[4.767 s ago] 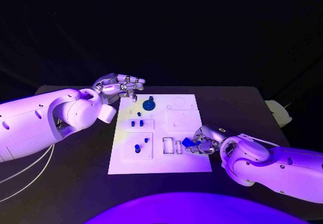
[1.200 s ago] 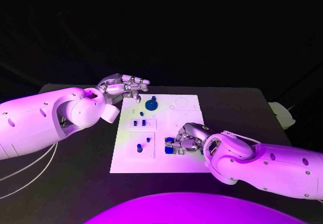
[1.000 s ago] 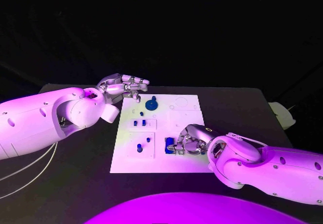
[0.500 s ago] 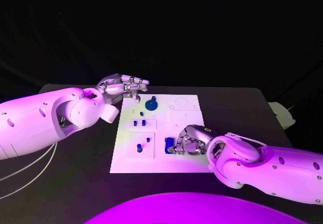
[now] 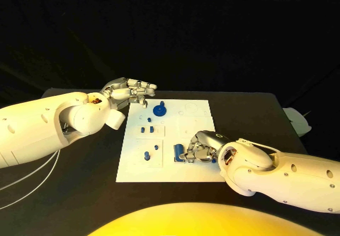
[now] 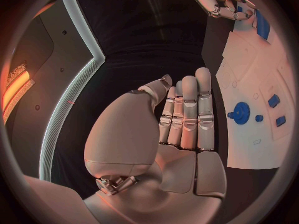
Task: Assemble the parts on the task board
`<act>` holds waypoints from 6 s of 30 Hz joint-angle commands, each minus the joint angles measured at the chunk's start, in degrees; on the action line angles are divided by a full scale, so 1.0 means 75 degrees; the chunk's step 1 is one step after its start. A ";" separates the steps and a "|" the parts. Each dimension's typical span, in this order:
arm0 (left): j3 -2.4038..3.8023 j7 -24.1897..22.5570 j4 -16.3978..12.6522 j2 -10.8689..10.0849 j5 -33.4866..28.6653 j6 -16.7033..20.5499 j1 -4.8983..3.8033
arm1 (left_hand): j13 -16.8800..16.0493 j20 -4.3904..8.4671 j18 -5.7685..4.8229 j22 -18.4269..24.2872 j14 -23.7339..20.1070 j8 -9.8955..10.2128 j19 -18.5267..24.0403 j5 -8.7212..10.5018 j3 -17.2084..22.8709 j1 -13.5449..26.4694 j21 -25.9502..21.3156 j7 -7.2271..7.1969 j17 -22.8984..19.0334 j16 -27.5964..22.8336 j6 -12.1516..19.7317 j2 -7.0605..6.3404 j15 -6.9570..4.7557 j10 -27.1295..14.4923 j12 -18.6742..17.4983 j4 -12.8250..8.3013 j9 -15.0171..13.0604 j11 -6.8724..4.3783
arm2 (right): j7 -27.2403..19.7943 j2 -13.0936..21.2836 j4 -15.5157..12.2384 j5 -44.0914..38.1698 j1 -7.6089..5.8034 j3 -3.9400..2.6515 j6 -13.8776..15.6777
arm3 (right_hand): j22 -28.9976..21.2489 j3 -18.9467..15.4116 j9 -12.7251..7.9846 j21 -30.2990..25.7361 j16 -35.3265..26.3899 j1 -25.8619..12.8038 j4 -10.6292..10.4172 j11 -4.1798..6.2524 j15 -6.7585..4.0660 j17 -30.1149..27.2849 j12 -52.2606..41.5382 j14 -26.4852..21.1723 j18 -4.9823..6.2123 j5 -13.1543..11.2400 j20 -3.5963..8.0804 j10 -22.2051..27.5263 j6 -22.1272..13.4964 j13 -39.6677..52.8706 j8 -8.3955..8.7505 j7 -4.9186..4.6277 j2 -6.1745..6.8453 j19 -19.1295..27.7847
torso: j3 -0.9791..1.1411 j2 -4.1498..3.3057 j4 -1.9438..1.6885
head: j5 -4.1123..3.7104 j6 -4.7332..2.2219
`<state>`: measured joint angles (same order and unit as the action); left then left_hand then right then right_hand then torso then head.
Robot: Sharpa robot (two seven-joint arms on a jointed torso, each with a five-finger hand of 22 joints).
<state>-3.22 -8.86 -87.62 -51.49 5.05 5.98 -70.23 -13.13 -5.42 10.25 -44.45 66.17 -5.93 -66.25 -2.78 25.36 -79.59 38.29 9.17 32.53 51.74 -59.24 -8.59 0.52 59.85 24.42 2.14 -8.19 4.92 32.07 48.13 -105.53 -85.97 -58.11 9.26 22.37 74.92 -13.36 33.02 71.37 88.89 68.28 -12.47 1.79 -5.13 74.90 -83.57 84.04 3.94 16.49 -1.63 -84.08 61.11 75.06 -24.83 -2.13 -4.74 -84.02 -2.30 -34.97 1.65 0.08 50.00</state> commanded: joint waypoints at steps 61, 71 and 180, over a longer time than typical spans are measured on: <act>-0.0009 -0.0059 -0.0077 -0.0072 0.0015 -0.0120 -0.0001 | -0.0007 -0.0014 0.0033 0.0009 0.0045 0.0041 -0.0063 0.0006 -0.0038 -0.0030 -0.0051 -0.0019 -0.0017 -0.0018 0.0061 0.0053 0.0008 -0.0037 0.0031 -0.0011 0.0010 -0.0004 | -0.0025 0.1635 -0.0119 -0.0271 0.0312 0.0015 0.0763 | 0.1307 0.0102 -0.0591 -0.0357 -0.0091 0.0638 0.0540 -0.0169 0.0138 0.1532 0.0388 0.0692 -0.0021 -0.0600 -0.0072 -0.0002 -0.0200 0.0881 0.0862 -0.0202 -0.0032 -0.0002 | 0.0002 0.0012 0.0028 | -0.0339 -0.0001; -0.0009 -0.0054 -0.0081 -0.0083 0.0015 -0.0119 -0.0001 | -0.0007 -0.0013 0.0033 0.0012 0.0048 0.0040 -0.0065 0.0006 -0.0039 -0.0041 -0.0055 -0.0018 -0.0026 -0.0024 0.0060 0.0053 0.0008 -0.0039 0.0040 -0.0014 0.0011 -0.0002 | 0.0064 0.1417 0.0121 -0.0324 0.0345 0.0017 0.0592 | 0.1311 0.0109 -0.0609 -0.0353 -0.0081 0.0621 0.0523 -0.0163 0.0136 0.1553 0.0383 0.0696 -0.0021 -0.0588 -0.0073 -0.0007 -0.0159 0.0888 0.0878 -0.0194 -0.0051 -0.0006 | 0.0001 0.0015 0.0037 | -0.0301 -0.0001; -0.0017 0.0032 -0.0147 -0.0102 0.0026 -0.0164 -0.0003 | -0.0004 -0.0013 0.0033 0.0017 0.0056 0.0040 -0.0071 0.0006 -0.0038 -0.0056 -0.0063 -0.0015 -0.0042 -0.0034 0.0062 0.0062 0.0008 -0.0053 0.0053 -0.0013 0.0015 -0.0001 | 0.0117 0.0066 0.0151 0.0141 0.0341 -0.0041 0.0188 | 0.1354 0.5720 -0.0320 -0.0359 -0.0047 -0.1583 0.1334 0.0011 -0.0007 0.1643 0.0310 0.0716 -0.0030 -0.0739 0.0047 -0.0155 0.0296 0.1107 0.0778 0.0004 0.1096 -0.0075 | 0.0003 0.0019 0.0046 | -0.0183 -0.0001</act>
<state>-3.37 -8.38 -88.64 -52.31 5.09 5.87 -70.23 -13.13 -5.63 10.25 -44.38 66.17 -5.93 -66.45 -2.78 25.37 -79.82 38.09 8.97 32.27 51.74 -59.04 -8.36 0.52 59.85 24.63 2.13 -8.13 4.93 32.87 48.69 -104.36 -84.59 -55.60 8.96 24.24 74.91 29.64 30.65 68.87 88.23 56.85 -2.23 1.48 -4.93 74.92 -80.90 84.04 3.95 11.29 -1.64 -83.99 62.47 74.93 -18.64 -3.04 3.49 -84.03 -2.25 -34.84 1.99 -1.32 50.00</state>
